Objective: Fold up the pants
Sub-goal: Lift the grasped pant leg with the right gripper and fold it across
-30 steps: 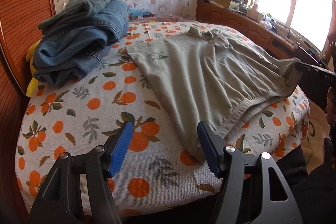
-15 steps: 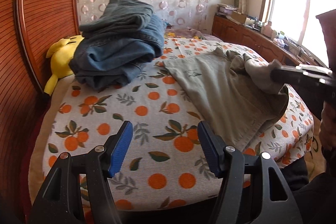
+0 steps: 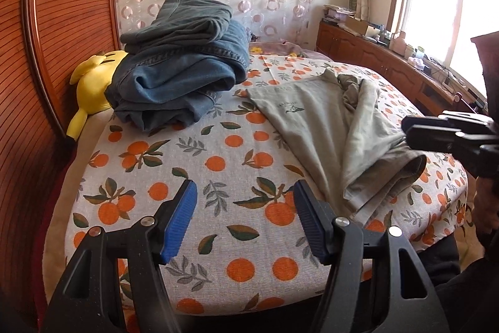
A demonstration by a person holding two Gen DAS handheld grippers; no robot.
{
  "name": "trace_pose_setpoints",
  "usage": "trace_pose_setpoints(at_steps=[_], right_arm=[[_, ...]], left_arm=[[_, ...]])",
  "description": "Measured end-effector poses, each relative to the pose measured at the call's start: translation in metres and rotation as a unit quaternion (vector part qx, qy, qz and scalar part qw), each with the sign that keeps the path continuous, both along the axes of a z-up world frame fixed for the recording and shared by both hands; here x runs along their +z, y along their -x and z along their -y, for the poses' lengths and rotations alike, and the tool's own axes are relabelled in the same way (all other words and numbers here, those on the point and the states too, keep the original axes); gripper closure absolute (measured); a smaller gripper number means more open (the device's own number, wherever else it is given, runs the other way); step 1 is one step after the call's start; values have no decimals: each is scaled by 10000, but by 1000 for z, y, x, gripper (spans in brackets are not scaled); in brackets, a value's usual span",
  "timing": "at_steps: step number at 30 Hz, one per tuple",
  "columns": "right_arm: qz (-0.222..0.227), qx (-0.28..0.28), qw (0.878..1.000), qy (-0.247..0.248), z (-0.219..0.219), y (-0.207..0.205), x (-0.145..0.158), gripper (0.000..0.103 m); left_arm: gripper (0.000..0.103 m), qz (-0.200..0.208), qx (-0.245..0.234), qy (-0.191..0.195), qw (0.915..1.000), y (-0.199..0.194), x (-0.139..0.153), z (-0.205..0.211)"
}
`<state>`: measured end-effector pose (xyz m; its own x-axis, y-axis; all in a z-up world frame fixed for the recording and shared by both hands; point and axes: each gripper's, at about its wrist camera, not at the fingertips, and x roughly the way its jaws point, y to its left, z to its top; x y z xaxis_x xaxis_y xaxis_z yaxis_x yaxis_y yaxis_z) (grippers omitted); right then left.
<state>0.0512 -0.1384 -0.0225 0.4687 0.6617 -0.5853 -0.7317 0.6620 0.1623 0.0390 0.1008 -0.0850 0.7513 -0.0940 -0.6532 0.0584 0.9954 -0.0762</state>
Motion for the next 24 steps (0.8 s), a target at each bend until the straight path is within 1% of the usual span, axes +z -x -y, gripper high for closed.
trace_pose_setpoints(at_steps=[2,4,11,13,19,24], right_arm=[[112,-47,9999,-6,10,6,6,69],[230,-188,9995,62,21,10,7,69],[231,-1020,9942,238,65,-9,1,68],[212,-1179,9924,282,76,-13,-1,68],[48,-1501,9873,521,86,-28,-20,65],[-250,-1606,9838,755,87,-44,-45,64]], left_arm=[[38,13,-51,-10,10000,-1,2,4],[38,21,-123,-28,9999,-4,3,9],[38,88,-433,-109,9990,-13,10,33],[38,83,-496,-109,9987,-16,10,39],[38,-22,-677,-97,9977,-21,2,55],[38,-201,-772,-116,9967,-23,-10,63]])
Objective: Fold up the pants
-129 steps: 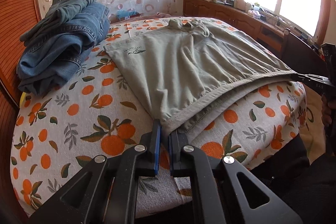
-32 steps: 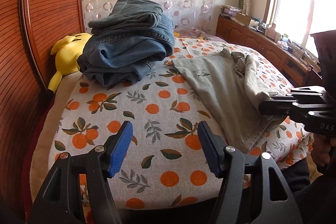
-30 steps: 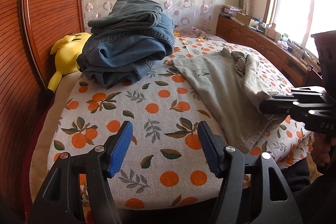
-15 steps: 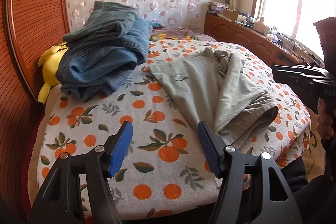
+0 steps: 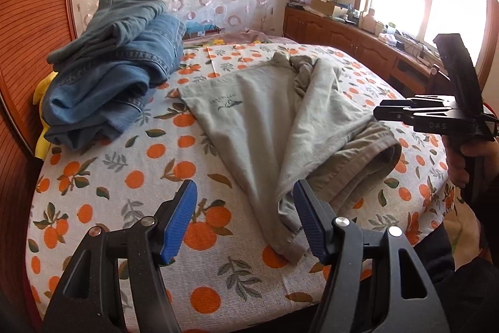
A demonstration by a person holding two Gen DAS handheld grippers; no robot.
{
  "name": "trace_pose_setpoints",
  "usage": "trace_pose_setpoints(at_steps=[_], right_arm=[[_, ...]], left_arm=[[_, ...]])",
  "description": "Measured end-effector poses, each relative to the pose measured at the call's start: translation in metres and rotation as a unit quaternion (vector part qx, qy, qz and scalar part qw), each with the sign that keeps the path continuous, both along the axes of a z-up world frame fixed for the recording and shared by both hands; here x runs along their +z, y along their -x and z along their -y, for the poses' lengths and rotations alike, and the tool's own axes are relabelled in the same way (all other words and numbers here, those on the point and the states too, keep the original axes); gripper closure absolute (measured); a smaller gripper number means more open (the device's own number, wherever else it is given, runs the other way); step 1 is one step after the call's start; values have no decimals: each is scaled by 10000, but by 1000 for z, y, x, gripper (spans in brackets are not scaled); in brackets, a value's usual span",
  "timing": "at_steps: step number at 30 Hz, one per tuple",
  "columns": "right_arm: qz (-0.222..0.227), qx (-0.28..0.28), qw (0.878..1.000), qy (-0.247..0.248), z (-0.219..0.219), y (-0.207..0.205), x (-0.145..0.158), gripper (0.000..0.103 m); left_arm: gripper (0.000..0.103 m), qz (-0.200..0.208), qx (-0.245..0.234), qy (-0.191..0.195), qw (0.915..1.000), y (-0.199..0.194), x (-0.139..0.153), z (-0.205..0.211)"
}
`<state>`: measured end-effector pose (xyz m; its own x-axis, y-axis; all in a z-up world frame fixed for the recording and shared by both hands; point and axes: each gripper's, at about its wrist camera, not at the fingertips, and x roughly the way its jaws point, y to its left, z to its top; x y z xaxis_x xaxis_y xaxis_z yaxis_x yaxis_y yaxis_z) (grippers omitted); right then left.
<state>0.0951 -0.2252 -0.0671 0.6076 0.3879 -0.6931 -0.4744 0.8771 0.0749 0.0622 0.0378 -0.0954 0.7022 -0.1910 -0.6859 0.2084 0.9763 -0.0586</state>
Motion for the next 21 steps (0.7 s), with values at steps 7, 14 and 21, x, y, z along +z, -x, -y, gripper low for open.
trace_pose_setpoints(at_steps=[7,14,21], right_arm=[[-202,-78,9996,194,-10,-10,-14,64],[-262,138,9996,46,-3,-21,-17,85],[-219,318,9993,25,-5,-31,-3,95]], left_arm=[[38,-142,22,6,9999,-2,-11,1],[38,-215,21,29,9998,-4,-18,0],[38,-76,91,149,9998,0,-11,-10]])
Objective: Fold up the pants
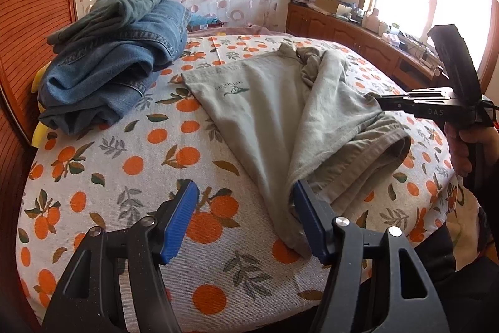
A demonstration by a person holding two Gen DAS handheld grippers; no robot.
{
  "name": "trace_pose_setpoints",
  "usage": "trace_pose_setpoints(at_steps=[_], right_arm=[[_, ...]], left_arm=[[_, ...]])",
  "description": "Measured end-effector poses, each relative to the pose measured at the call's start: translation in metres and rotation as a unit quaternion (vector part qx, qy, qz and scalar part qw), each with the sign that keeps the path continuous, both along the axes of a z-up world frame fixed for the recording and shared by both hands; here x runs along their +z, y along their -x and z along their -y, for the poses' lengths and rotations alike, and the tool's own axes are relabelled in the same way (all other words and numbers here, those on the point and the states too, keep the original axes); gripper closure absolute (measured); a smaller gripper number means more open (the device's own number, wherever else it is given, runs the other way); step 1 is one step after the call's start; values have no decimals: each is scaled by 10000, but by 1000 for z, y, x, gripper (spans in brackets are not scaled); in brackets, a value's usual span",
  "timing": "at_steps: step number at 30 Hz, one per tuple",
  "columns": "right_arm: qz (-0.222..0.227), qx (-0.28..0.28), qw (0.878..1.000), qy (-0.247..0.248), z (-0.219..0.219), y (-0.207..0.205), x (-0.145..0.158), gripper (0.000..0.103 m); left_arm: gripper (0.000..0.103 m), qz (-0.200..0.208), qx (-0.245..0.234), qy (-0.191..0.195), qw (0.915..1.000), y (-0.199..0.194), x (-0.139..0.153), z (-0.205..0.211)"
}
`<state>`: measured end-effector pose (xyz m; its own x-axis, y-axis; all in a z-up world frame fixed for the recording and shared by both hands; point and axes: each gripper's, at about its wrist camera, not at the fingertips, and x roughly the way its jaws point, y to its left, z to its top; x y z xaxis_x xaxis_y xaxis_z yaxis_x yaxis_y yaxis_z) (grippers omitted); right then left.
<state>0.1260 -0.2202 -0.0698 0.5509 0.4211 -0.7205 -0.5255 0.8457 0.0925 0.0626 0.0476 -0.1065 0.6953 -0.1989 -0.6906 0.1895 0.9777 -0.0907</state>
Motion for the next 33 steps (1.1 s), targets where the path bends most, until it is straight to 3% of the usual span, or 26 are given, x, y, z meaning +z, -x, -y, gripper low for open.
trace_pose_setpoints(at_steps=[8,13,28,32,33], right_arm=[[619,360,9974,75,-51,-18,55,95],[740,646,9950,179,-96,-37,63,95],[702,1393,9877,-84,-206,-101,44,95],[611,1475,9871,-91,-212,-115,36,94],[589,1470,9873,-66,-211,-119,33,91]], left_arm=[[38,145,262,151,9994,9,6,-29],[38,173,423,206,9987,9,7,-48],[38,9,634,270,9976,-3,2,-82],[38,-56,654,274,9975,-10,1,-83],[38,-59,641,266,9976,-11,1,-82]])
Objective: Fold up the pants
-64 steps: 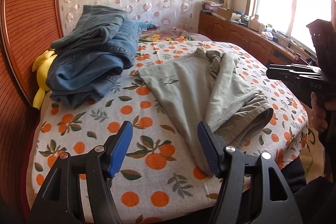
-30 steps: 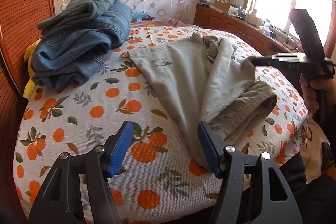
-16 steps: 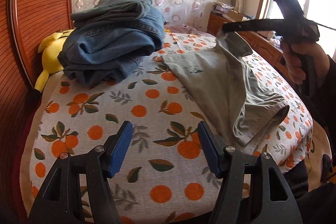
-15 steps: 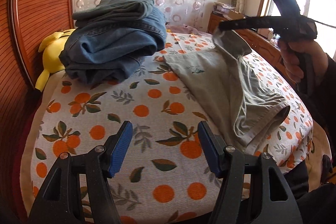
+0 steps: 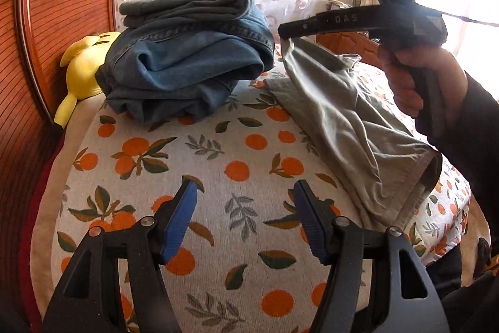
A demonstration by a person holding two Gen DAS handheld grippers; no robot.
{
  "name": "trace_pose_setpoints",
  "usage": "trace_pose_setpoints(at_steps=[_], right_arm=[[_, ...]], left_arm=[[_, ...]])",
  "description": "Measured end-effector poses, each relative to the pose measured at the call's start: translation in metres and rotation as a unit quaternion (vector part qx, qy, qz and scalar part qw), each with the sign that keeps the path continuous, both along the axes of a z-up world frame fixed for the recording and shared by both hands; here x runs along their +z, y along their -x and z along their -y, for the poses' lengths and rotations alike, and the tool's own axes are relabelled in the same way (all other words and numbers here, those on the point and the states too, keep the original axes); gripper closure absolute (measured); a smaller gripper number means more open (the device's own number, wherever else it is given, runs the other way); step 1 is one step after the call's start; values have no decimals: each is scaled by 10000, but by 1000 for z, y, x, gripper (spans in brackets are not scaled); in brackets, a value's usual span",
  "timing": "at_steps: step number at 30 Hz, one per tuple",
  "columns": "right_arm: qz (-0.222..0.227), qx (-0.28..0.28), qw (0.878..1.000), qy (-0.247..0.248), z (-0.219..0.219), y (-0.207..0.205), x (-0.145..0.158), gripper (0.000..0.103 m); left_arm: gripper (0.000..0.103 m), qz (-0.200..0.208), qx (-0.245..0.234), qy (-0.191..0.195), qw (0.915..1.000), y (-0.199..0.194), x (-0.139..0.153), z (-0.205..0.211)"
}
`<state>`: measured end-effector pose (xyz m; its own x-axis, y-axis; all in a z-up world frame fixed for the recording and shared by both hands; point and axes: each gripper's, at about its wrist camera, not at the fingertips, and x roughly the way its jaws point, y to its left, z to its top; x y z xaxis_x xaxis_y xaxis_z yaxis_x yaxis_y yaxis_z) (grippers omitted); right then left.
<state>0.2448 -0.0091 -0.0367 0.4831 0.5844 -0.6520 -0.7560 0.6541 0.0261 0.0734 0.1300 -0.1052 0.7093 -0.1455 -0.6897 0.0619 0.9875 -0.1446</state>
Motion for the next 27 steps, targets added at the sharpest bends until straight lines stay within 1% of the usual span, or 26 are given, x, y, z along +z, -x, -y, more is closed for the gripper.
trace_pose_setpoints(at_steps=[3,4,6,12,15,19,23,25,27], right_arm=[[-86,-24,9999,126,7,-5,-6,82],[-91,-72,9998,153,12,-5,-8,80],[-50,-177,9997,159,22,1,-8,73],[84,-552,9984,94,63,33,-5,72],[129,-704,9974,6,85,58,-6,72],[200,-956,9952,50,110,94,-14,72],[167,-1195,9927,71,128,124,-25,71],[188,-1315,9911,108,135,138,-30,66],[144,-1402,9900,10,142,148,-32,56]], left_arm=[[38,-4,-70,-34,10000,-4,0,4],[38,0,-112,-45,9999,-5,1,8],[38,10,-189,-69,9998,-7,3,13],[38,59,-485,-142,9987,-6,8,38],[38,61,-631,-161,9979,-5,9,50],[38,65,-769,-146,9969,-3,10,61],[38,74,-863,-171,9961,3,10,73],[38,70,-889,-194,9958,7,10,77],[38,79,-887,-179,9959,9,12,81]])
